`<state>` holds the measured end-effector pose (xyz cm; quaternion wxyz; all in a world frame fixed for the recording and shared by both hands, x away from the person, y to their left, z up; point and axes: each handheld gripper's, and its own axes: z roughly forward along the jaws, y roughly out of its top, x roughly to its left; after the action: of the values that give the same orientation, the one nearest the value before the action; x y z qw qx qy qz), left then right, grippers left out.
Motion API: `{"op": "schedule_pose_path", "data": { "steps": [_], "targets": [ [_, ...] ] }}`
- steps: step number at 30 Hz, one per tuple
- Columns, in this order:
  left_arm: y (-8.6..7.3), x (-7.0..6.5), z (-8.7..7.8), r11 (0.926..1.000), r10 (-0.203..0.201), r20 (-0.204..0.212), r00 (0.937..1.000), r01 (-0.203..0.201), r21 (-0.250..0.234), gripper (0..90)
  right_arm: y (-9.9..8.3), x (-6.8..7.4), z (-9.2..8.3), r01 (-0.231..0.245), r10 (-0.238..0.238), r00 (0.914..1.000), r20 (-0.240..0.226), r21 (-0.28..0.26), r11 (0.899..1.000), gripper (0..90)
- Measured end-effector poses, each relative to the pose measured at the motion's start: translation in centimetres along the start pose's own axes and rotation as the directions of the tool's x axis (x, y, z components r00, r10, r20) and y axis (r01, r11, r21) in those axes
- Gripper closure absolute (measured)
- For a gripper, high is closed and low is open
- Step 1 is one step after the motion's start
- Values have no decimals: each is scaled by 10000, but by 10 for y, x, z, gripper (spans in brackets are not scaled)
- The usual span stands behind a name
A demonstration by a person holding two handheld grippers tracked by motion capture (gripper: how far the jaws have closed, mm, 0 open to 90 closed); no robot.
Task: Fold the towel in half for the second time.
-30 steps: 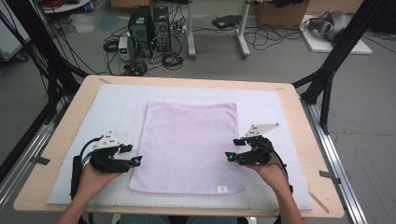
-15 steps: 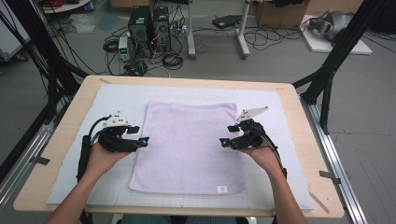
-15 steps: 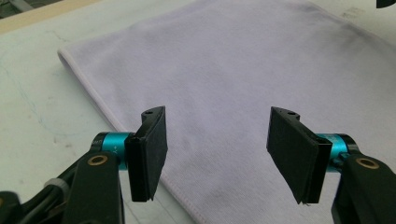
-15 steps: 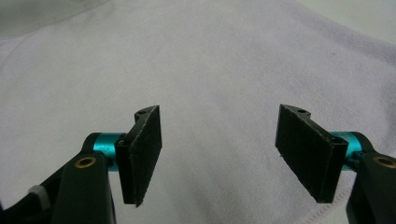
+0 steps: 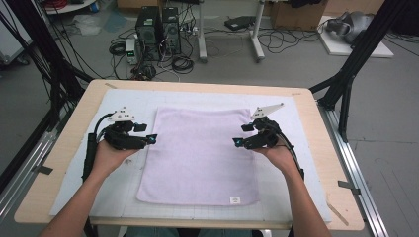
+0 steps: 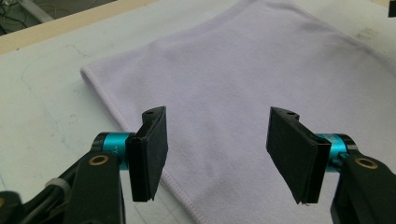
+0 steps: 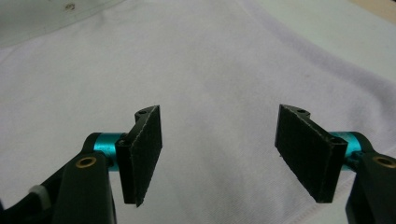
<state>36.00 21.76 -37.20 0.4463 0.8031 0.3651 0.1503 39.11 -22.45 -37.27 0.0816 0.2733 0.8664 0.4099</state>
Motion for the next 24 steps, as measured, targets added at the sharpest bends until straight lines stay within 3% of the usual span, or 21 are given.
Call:
{"op": "schedule_pose_path", "data": {
  "steps": [7, 9, 13, 15, 17, 19, 24],
  "targets": [
    [18, 19, 5, 9995, -301, -182, 9994, 302, 76, 388, 13, -14, -4, -6, 8, 9998, 202, -128, 9999, 329],
    [28, 26, 9, 9994, -276, -389, 9989, 283, 173, 390, 20, -24, -3, 69, -73, 9990, 443, 80, 9999, 330],
    [47, 39, 19, 9994, -88, -861, 9963, 116, 325, 400, 33, -39, -4, 42, -44, 9972, 742, 26, 10000, 331],
    [54, 46, 24, 9995, -188, -892, 9958, 212, 250, 398, 39, -47, -5, -130, 135, 9960, 884, -68, 9999, 331],
    [56, 51, 32, 9995, -310, -938, 9951, 307, -47, 395, 39, -56, -3, -253, 278, 9939, 1069, -243, 9994, 330],
    [52, 56, 41, 9995, -305, -1059, 9939, 301, -58, 403, 34, -65, 3, -506, 510, 9914, 1206, -57, 9987, 330],
    [41, 66, 64, 9965, -360, -1199, 9921, 447, 704, 432, 25, -78, 19, -786, 725, 9887, 1311, 412, 9961, 332]
  ]
}}
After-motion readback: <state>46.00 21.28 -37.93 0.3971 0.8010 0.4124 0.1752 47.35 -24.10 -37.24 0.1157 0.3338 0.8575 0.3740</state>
